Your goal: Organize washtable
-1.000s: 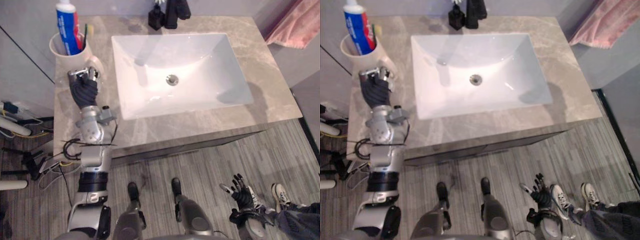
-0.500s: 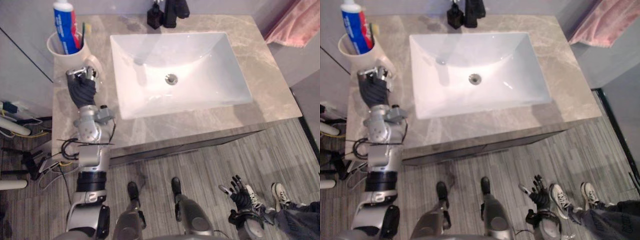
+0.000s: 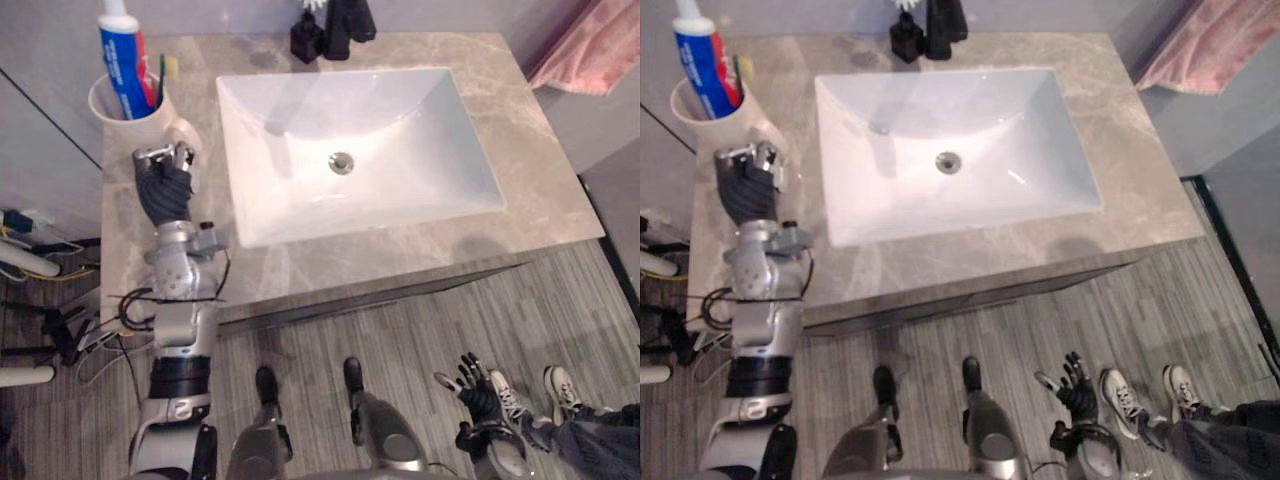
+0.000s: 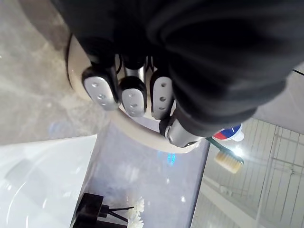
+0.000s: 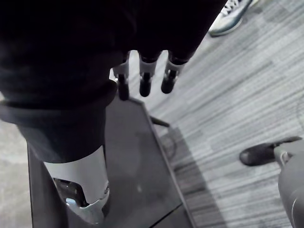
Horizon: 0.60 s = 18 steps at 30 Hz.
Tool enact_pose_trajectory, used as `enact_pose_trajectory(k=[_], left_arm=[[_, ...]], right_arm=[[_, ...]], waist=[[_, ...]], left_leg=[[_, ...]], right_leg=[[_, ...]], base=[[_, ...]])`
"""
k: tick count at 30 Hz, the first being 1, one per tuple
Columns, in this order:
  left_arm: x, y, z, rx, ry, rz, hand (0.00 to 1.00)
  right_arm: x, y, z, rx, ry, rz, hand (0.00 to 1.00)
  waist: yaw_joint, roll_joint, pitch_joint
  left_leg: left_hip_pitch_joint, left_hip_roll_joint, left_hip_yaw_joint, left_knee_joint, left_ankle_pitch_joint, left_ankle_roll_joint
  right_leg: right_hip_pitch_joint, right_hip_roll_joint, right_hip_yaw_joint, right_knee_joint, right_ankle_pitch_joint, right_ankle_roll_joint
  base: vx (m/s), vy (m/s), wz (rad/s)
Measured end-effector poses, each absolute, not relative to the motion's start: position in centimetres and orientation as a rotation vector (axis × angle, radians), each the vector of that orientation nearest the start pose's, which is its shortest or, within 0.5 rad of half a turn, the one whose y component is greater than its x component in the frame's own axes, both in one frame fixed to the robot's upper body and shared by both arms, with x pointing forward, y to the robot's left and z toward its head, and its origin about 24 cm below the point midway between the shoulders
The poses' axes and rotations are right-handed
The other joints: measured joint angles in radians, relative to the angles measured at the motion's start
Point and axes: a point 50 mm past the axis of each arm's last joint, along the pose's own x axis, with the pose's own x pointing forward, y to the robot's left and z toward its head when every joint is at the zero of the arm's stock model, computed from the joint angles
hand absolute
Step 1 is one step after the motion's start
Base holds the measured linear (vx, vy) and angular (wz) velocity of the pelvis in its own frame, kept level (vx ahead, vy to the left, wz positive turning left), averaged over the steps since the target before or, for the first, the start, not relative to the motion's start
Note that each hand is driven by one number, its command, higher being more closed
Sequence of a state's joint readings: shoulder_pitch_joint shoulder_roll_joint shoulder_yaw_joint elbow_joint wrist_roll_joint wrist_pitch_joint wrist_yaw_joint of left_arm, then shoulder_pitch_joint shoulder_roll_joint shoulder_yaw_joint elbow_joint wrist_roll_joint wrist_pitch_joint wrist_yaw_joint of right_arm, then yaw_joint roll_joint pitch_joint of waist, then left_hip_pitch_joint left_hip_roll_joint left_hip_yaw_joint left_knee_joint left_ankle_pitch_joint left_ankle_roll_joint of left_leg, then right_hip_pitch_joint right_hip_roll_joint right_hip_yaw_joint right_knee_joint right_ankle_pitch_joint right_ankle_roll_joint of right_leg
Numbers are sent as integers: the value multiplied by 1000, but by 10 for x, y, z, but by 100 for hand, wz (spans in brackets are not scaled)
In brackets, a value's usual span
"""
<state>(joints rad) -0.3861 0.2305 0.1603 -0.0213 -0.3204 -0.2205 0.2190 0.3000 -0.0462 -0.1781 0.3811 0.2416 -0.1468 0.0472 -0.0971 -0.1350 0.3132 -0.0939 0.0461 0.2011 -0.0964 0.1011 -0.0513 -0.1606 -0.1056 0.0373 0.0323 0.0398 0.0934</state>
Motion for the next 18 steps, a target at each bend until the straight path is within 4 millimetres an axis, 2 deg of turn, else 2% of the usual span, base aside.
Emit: enact_pose_trajectory(k=[6, 14, 18], left_arm=[[291, 218, 177, -164, -619, 245, 100], [277, 221, 162, -139, -578, 235, 100], [268, 220, 166, -133, -605, 225, 100]], right_arm=[[139, -216, -82, 178, 484, -293, 0], [131, -215, -89, 183, 524, -290, 0], [131, -215, -89, 185, 526, -284, 0]], waist=[[1, 6, -2], [3, 63, -30], [5, 69, -33]], left_leg=[[3, -1, -9, 1, 2, 3], [5, -1, -27, 1, -2, -1], [13, 2, -34, 0, -2, -2]], right_leg=[[8, -1, -7, -1, -1, -1], [22, -2, -27, -3, -8, -2], [34, 0, -35, -3, -12, -4]], base=[[26, -4, 4], [13, -3, 7], [2, -8, 5]])
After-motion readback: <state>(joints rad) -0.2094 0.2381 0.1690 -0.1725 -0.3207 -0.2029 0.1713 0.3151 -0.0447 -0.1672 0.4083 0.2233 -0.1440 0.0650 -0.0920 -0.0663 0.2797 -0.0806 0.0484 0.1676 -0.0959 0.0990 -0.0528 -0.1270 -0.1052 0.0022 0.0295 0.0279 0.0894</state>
